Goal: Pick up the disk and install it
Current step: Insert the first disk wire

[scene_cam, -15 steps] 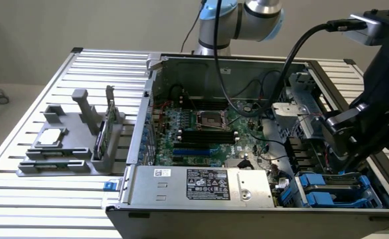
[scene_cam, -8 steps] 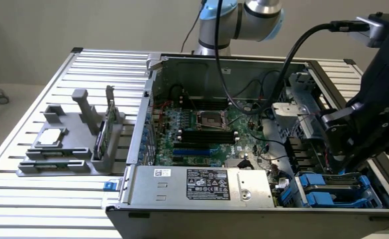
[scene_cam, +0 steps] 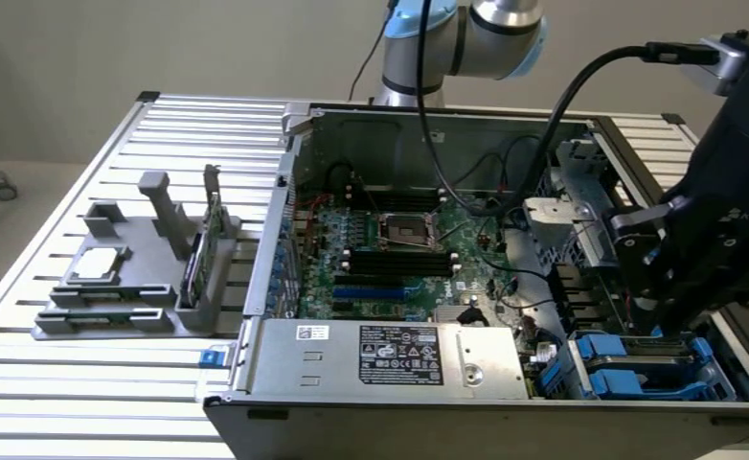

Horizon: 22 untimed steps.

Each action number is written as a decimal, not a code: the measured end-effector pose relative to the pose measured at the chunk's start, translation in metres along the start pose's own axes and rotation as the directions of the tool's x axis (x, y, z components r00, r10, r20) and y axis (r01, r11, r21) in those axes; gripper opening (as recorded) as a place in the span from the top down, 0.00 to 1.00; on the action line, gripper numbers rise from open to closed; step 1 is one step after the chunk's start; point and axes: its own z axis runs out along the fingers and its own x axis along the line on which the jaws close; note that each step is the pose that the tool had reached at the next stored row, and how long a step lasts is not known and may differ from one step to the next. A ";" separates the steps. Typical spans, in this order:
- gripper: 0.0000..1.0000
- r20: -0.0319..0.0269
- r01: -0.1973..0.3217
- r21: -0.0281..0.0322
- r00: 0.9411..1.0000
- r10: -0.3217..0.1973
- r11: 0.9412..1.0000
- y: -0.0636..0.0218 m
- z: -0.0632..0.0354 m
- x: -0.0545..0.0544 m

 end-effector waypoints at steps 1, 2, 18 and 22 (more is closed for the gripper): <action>0.75 -0.001 -0.018 0.001 1.000 0.018 1.000 0.0000 0.0004 0.000; 0.75 -0.002 -0.036 0.001 0.999 0.036 0.999 0.0001 0.0009 0.000; 0.75 -0.013 -0.254 0.007 0.967 0.254 0.967 0.0017 0.0120 -0.007; 0.75 -0.013 -0.257 0.007 0.966 0.257 0.966 0.0039 0.0133 -0.022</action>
